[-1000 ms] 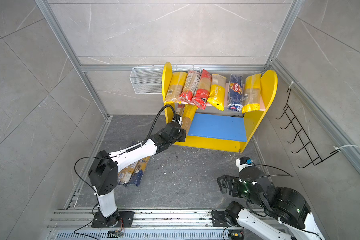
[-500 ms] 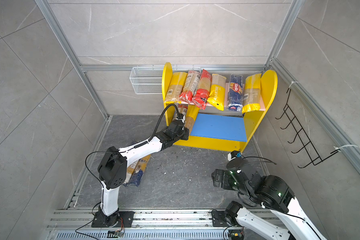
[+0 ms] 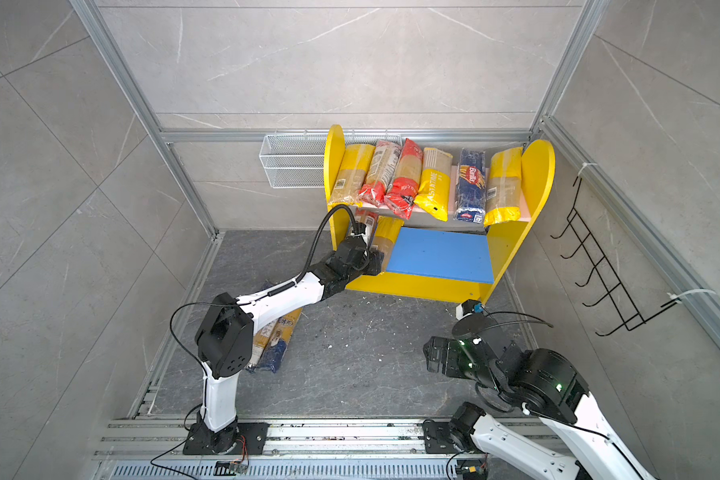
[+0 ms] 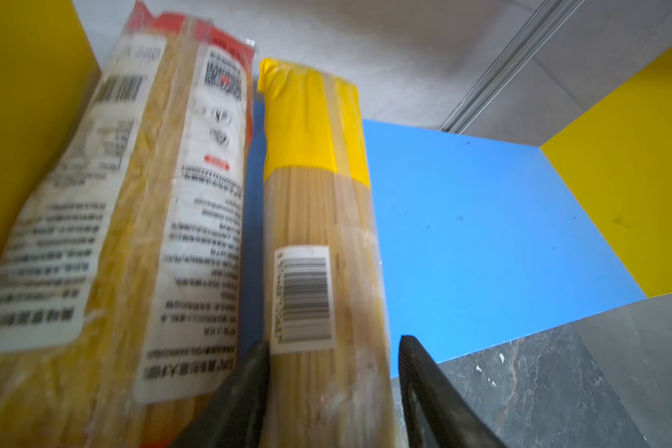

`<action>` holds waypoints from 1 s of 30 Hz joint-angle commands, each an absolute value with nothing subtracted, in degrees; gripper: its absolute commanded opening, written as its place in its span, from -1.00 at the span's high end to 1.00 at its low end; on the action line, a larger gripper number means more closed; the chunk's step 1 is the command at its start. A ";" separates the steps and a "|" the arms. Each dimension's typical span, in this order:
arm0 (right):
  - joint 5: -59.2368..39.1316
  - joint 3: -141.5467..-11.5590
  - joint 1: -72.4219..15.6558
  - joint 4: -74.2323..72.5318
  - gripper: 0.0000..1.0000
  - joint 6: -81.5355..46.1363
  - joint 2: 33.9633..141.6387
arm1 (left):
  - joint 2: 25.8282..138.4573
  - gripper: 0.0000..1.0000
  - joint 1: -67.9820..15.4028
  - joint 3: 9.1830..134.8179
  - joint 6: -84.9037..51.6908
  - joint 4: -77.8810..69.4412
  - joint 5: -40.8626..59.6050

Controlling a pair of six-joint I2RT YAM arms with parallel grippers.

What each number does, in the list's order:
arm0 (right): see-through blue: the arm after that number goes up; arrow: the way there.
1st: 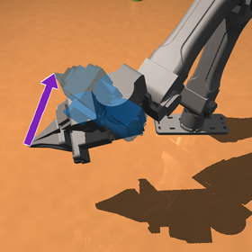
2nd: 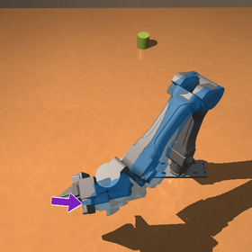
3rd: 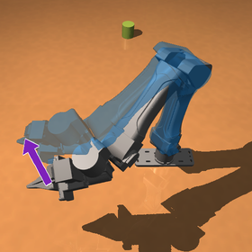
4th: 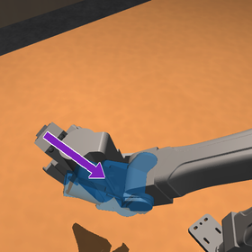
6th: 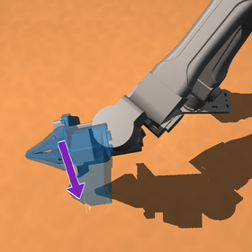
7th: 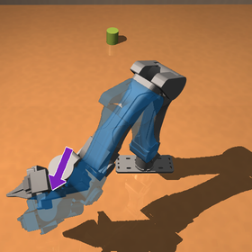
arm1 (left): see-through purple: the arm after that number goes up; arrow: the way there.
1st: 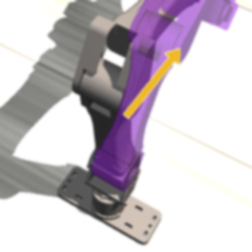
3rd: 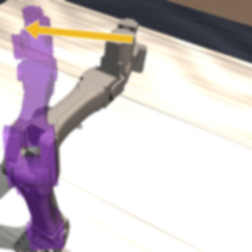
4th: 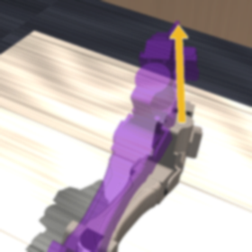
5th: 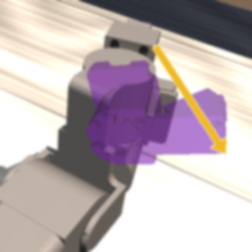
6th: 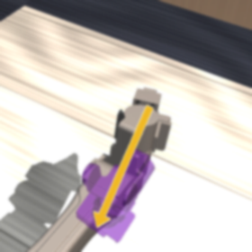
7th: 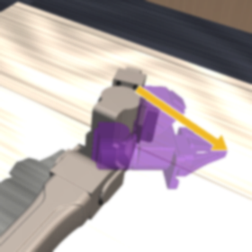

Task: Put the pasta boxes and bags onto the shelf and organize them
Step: 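Stand the yellow-banded bag on the blue shelf beside the red-labelled bag, release, then lower the left gripper to the floor bags while moving the right gripper forward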

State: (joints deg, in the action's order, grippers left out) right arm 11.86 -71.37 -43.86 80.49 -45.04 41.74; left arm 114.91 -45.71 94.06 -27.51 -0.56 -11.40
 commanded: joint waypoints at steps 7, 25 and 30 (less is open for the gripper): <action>12.26 -73.28 -44.14 83.56 -1.00 -44.15 40.56 | 105.44 -0.32 -45.57 87.55 -29.72 -8.20 -8.28; -1.26 -71.14 -44.23 68.11 -1.00 -37.75 53.75 | 64.69 -0.99 -47.60 53.21 -31.14 11.26 -18.77; -5.18 -72.24 -44.19 62.27 -0.99 -35.99 59.76 | 50.85 -0.99 -47.60 46.19 -36.06 27.77 -24.48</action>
State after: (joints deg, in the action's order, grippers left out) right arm -1.41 -71.81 -43.88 67.29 -38.28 58.02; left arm 56.14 -47.62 48.25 -32.36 15.62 -18.98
